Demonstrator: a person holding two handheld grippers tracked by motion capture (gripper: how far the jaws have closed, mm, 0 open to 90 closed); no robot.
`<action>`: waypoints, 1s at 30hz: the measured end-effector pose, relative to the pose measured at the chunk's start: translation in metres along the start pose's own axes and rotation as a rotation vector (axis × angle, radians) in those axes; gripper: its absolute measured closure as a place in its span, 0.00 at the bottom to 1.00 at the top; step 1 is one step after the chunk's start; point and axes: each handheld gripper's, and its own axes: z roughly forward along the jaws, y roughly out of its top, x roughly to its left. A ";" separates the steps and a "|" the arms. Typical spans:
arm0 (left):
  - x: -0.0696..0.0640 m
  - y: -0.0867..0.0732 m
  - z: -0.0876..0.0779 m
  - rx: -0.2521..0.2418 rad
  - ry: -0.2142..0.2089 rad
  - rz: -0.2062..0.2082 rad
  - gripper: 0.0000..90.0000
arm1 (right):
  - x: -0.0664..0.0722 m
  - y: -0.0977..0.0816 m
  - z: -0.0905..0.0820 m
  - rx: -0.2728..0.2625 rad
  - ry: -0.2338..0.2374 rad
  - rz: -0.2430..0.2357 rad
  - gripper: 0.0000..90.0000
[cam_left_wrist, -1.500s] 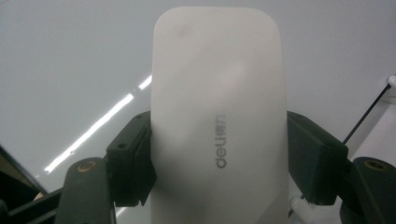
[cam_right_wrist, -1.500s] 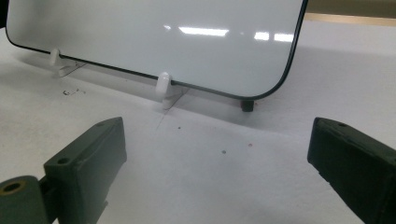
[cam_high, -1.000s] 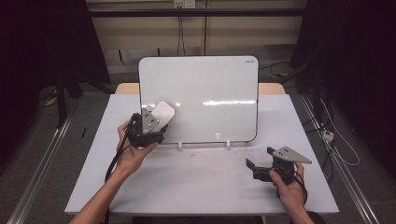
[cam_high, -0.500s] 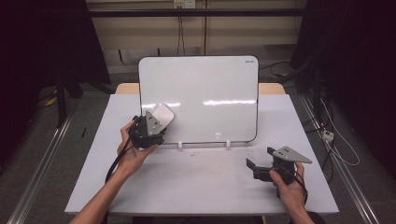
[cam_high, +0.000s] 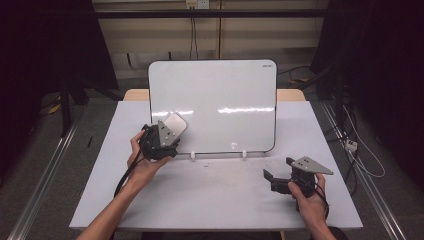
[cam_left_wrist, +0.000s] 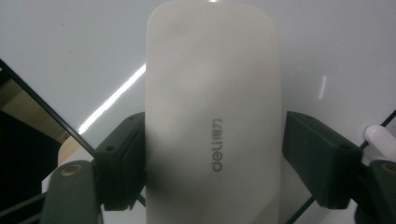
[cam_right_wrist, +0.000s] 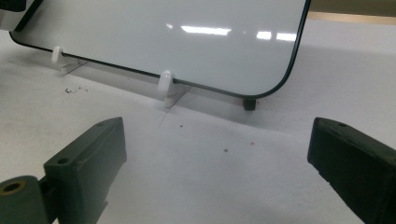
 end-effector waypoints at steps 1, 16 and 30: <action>0.000 0.000 0.000 0.004 -0.011 -0.008 0.19 | 0.000 0.000 0.000 0.000 -0.001 0.000 0.05; 0.020 -0.007 -0.016 -0.037 -0.170 -0.230 0.07 | 0.000 0.001 0.004 0.005 -0.012 0.014 0.05; 0.015 -0.024 -0.046 -0.042 -0.197 -0.332 0.05 | 0.000 0.000 0.001 0.004 -0.022 -0.002 0.05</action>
